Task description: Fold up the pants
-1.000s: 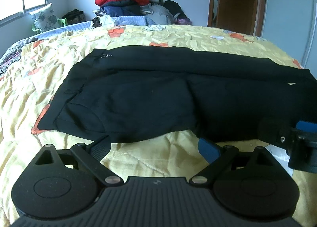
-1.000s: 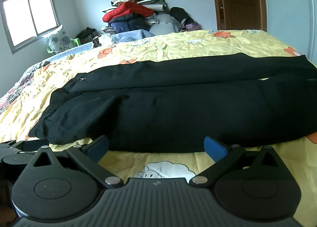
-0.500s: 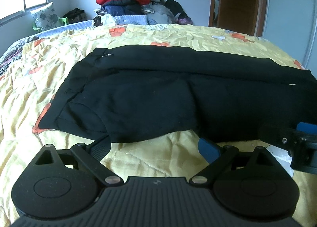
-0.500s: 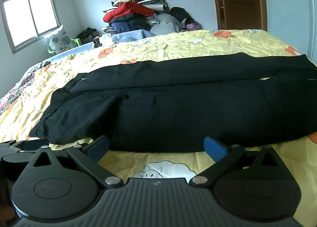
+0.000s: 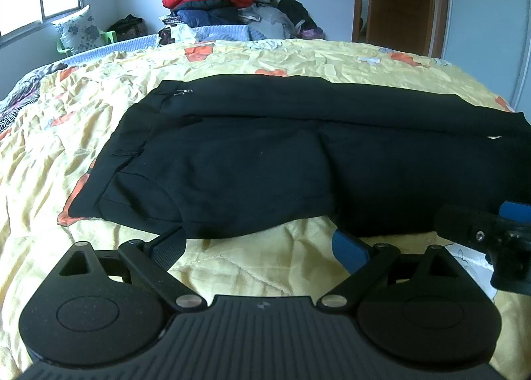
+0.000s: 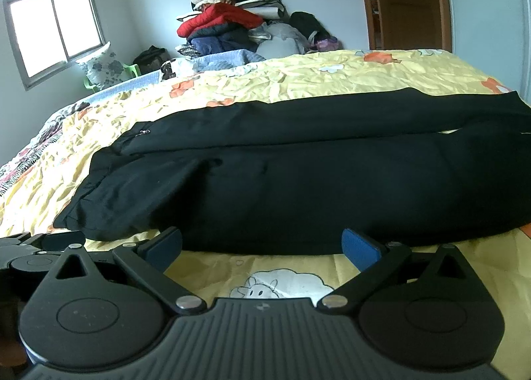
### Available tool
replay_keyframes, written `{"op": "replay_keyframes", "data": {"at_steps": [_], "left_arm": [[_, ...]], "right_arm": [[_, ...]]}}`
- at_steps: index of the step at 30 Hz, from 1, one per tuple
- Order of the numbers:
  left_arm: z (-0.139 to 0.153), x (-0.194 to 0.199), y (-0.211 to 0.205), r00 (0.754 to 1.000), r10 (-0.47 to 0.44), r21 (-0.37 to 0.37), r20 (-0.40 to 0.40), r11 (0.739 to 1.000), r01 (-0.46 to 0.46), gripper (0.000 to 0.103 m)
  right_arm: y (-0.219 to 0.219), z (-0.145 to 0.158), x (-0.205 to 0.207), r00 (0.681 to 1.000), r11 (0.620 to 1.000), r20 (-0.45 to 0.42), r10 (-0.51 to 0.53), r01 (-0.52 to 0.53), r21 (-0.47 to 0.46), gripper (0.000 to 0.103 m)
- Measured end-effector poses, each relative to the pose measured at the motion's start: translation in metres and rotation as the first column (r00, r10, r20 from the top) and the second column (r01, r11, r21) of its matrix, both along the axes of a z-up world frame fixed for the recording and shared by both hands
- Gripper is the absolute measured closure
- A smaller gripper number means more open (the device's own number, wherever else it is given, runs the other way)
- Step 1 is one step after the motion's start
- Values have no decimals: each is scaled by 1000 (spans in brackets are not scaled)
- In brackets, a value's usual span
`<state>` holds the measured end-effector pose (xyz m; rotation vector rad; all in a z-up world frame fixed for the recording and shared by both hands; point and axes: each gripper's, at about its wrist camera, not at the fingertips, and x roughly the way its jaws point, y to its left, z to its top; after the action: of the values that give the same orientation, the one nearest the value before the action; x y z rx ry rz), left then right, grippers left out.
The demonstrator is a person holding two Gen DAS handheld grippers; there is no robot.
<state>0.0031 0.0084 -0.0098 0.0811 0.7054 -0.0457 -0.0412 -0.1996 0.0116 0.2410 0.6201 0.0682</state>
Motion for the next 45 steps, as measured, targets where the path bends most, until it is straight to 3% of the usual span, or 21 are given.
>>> {"op": "replay_keyframes", "data": {"at_steps": [38, 42, 45], "left_arm": [[-3, 1, 8, 1000, 5, -2, -3, 1000, -5, 7], [5, 3, 22, 998, 26, -3, 62, 1000, -26, 6], [12, 11, 40, 992, 82, 14, 96, 996, -84, 6]], "right_arm": [[7, 0, 0, 1000, 1000, -3, 24, -24, 4, 0], [7, 14, 4, 994, 997, 82, 77, -75, -26, 0], [9, 32, 16, 967, 980, 173, 187, -171, -103, 0]]}}
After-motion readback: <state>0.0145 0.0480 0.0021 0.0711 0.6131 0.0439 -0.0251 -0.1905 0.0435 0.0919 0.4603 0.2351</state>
